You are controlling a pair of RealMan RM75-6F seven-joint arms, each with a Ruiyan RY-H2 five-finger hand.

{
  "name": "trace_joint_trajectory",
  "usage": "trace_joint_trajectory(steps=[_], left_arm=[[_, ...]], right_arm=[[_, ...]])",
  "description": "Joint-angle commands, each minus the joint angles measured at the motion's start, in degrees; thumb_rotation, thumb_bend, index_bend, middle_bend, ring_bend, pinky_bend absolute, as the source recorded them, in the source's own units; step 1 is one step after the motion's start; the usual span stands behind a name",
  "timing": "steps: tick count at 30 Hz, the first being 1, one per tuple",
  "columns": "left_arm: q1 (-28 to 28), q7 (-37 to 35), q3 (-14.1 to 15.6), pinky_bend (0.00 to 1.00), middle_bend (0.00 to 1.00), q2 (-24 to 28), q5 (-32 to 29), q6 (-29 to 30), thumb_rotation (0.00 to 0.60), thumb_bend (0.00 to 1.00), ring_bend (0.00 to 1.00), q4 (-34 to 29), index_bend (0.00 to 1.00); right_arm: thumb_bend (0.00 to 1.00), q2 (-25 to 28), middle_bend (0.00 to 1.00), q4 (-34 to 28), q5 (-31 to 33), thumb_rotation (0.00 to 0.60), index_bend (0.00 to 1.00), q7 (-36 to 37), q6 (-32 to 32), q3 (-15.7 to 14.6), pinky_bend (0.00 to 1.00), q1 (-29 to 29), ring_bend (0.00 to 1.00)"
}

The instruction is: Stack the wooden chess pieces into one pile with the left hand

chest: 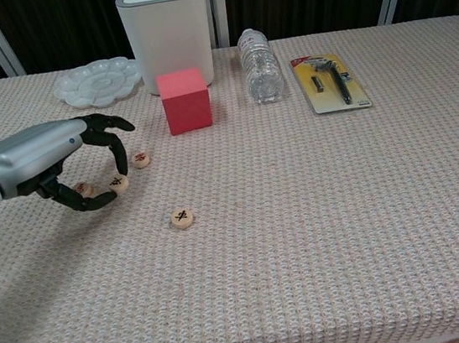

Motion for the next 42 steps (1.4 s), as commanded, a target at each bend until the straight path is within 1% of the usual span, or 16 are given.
trace_joint_trajectory(steps=[1,5,9,24,32,42], left_arm=[[0.7,2.2,-0.3,0.0,0.09,1.6,-1.6,0.2,0.6,0.31,0.0,-1.6,0.48],[1.3,3.2,-0.1,0.0,0.09,3.7,-3.2,-0.3,0.6,0.31,0.0,-3.5,0.48],[1.7,2.6,0.2,0.0,0.09,4.6,-3.8,-0.6,0.6,0.31,0.0,-3.8,0.48],[1.9,0.5,0.3,0.0,0.09,3.4,-3.4,-0.6,0.6,0.31,0.0,-1.2,0.48],[2.1,-0.2,0.2,0.0,0.09,3.4,-3.2,-0.4,0.6,0.31,0.0,-0.9,0.48],[2.1,-0.5,0.3,0.0,0.09,3.3,-3.1,-0.5,0.6,0.31,0.0,-0.6,0.45]], right_arm=[[0.16,-0.1,0.0,0.0,-0.1,0.6,0.0,0.0,-0.1,0.0,0.0,0.1,0.0],[0.16,-0.2,0.0,0.0,-0.3,0.6,0.0,-0.1,0.1,0.0,0.0,0.1,0.0],[0.16,-0.2,0.0,0.0,-0.2,0.6,0.0,-0.2,0.1,-0.1,0.0,0.0,0.0],[0.16,0.2,0.0,-0.8,-0.1,0.6,0.0,-0.8,0.1,0.1,0.0,0.1,0.0],[0.16,0.2,0.0,-0.9,0.1,0.6,0.0,-1.1,0.0,0.1,0.0,0.0,0.0],[0.16,0.1,0.0,-0.8,0.2,0.6,0.0,-1.1,0.0,0.1,0.0,0.0,0.0]])
